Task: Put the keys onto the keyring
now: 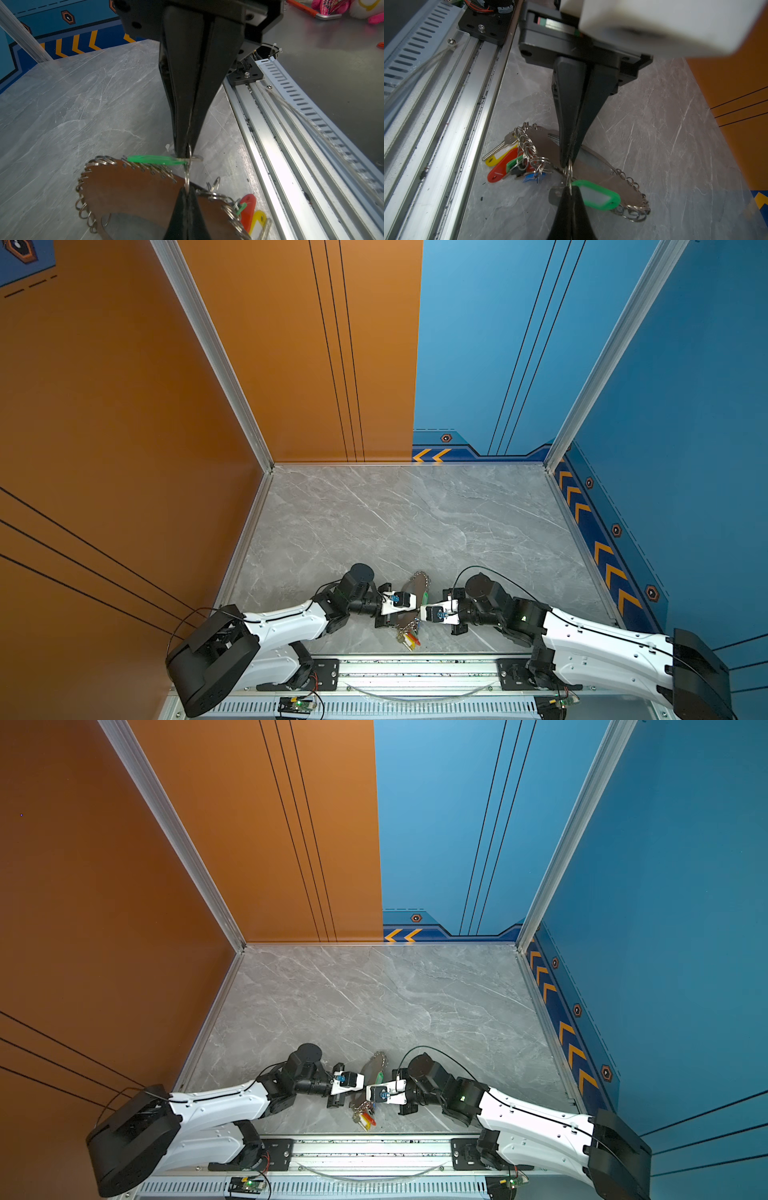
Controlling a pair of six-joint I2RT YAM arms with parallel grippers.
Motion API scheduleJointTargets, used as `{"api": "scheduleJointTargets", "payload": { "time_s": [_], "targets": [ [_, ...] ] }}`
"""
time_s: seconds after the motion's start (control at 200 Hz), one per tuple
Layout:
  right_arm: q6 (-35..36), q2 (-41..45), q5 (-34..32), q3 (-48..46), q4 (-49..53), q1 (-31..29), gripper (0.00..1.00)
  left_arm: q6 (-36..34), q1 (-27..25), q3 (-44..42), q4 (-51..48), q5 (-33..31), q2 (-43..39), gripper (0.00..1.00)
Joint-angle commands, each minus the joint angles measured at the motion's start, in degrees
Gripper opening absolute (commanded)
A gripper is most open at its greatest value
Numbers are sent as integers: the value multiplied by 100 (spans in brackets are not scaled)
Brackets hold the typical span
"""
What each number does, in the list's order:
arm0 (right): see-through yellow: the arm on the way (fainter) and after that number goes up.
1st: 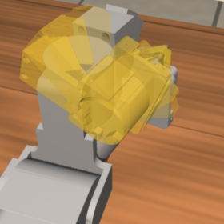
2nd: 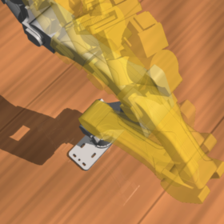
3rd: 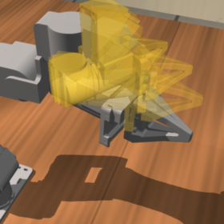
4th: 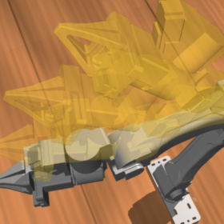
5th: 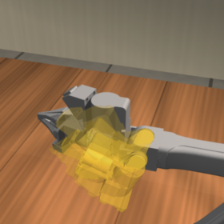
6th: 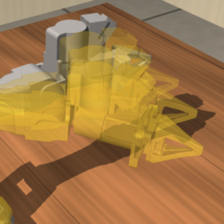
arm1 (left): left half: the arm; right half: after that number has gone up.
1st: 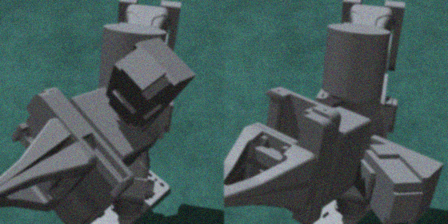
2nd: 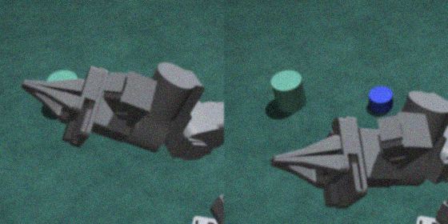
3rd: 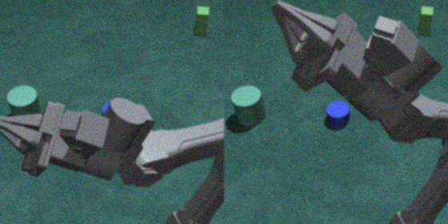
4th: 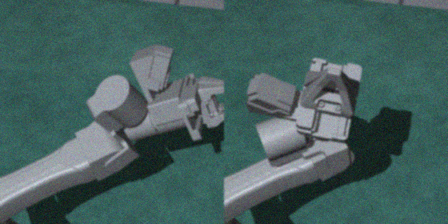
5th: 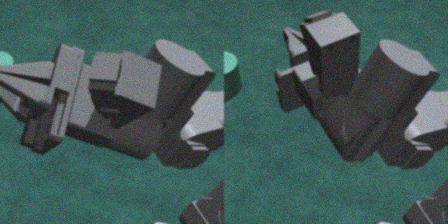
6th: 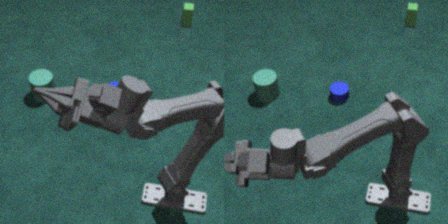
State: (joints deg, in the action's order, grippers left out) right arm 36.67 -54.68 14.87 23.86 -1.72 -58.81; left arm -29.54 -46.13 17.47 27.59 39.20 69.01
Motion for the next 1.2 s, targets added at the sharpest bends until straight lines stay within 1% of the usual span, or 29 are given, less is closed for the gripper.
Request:
{"api": "scheduleJointTargets", "payload": {
  "time_s": [0.0,0.741,1.196],
  "targets": [
    [57,-99,172,99,-209,18,0,-69,-10,66,308,448,-89,0],
    [51,-464,147,198,-409,77,0,-74,-1,41,308,466,-191,0],
    [-63,-316,234,215,-462,141,0,-78,-10,85,317,478,-27,0]
  ]
}}
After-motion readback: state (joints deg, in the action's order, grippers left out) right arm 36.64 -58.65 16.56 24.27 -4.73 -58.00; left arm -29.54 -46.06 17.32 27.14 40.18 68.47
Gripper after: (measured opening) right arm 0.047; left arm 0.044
